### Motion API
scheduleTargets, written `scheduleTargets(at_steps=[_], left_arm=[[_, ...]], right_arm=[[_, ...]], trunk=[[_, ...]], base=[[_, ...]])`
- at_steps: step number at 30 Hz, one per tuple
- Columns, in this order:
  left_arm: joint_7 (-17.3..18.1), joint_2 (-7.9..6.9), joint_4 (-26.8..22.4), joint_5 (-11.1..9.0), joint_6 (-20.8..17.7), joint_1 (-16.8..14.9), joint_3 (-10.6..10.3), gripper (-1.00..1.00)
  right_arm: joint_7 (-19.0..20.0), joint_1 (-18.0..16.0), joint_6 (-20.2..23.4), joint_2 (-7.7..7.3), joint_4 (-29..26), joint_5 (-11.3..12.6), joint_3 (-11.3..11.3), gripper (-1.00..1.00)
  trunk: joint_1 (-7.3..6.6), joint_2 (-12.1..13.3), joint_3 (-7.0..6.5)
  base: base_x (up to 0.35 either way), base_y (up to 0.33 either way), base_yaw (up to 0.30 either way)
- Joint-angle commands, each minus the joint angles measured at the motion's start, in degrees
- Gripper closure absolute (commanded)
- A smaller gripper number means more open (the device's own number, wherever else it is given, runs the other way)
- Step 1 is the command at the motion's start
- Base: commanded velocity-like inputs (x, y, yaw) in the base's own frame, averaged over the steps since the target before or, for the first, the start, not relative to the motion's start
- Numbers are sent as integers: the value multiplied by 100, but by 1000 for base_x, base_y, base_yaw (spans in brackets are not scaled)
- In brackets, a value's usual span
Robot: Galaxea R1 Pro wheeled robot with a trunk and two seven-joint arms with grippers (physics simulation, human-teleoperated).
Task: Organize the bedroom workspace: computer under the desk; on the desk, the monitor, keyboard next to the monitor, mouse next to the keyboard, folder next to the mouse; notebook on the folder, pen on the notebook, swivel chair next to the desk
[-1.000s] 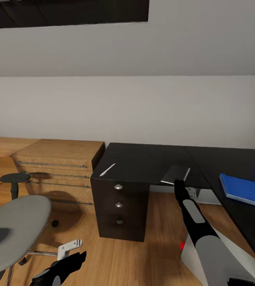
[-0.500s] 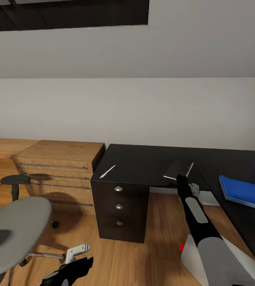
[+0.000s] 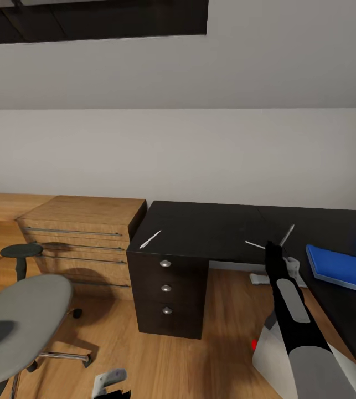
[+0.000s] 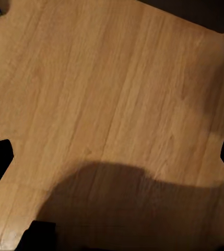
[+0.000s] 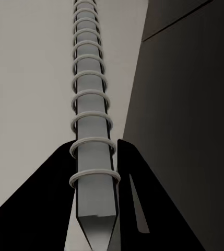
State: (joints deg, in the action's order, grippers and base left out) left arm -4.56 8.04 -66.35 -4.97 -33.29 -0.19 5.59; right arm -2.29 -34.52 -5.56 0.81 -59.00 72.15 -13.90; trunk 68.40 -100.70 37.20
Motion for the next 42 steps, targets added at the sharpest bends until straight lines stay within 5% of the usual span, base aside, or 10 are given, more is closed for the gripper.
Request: scheduleTargets(at_steps=[1, 7, 11, 42], left_arm=[[-38, -78, 220, -57, 282, -2, 9, -100], [-44, -230, 828, -64, 1291, -2, 12, -100], [-44, -245, 950, -65, 1477, -2, -4, -100], [-45, -268, 1363, -57, 1589, -3, -14, -100]], right_arm=[[-28, 0, -15, -4, -20, 54, -19, 100], [-42, 4, -29, -13, -35, 54, -53, 100], [-63, 2, -43, -19, -38, 52, -60, 100], [-87, 3, -50, -82, -43, 54, -402, 100]], trunk=[[0, -3, 6], [0, -3, 6], [0, -3, 15], [0, -3, 215]], base=[[0, 0, 0], [0, 0, 0], [0, 0, -42], [0, 0, -168]])
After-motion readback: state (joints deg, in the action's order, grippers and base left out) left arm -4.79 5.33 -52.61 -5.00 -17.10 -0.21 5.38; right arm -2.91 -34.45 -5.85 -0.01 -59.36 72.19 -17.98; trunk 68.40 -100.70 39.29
